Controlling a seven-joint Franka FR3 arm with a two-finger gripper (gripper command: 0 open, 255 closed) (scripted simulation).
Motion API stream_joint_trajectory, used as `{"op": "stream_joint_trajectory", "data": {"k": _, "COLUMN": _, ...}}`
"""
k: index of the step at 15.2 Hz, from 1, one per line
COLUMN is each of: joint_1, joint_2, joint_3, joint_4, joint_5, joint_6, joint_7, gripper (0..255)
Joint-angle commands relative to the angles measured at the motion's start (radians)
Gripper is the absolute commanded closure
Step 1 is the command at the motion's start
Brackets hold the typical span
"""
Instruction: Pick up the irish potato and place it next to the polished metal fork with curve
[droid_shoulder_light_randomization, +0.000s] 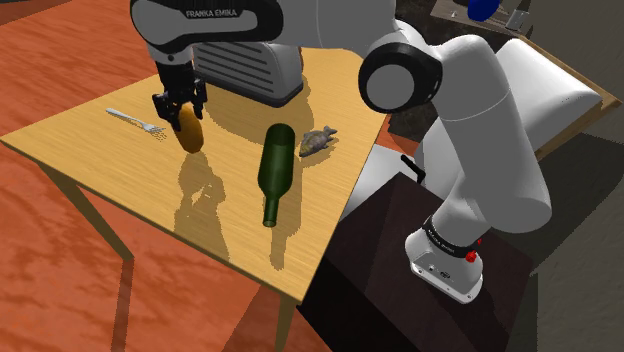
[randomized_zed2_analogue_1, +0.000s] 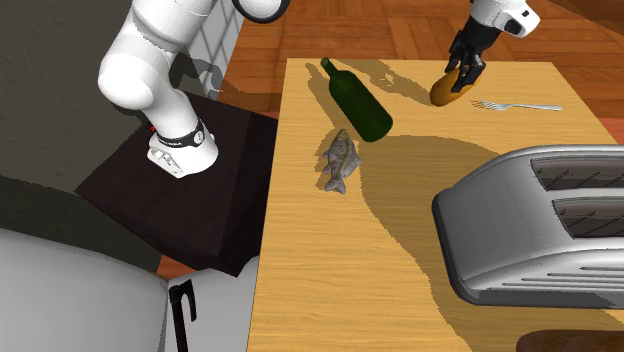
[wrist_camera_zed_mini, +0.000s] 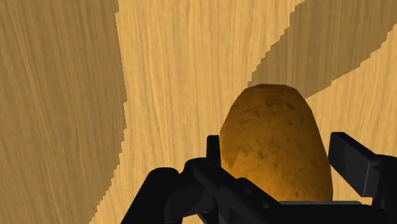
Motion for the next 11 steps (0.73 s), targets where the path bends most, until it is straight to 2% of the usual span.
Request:
{"op": "stream_joint_trajectory", "data": {"k": 1, "joint_1": -0.001, "joint_2": -0.004, "joint_3": 0.000, "joint_4": -0.040, "joint_5": 0.001, "joint_6": 0.031, "joint_7": -0.003, "gripper": 255}}
{"op": "stream_joint_trajectory", "data": {"k": 6, "joint_1": 0.000, "joint_2": 0.005, "joint_3": 0.000, "joint_4": -0.092, "joint_5": 0.002, "joint_6": 0.092, "joint_7": -0.007, "gripper": 255}}
{"op": "stream_joint_trajectory", "data": {"k": 11, "joint_1": 0.000, "joint_2": 0.006, "joint_3": 0.000, "joint_4": -0.094, "joint_5": 0.002, "joint_6": 0.094, "joint_7": -0.007, "gripper": 255}}
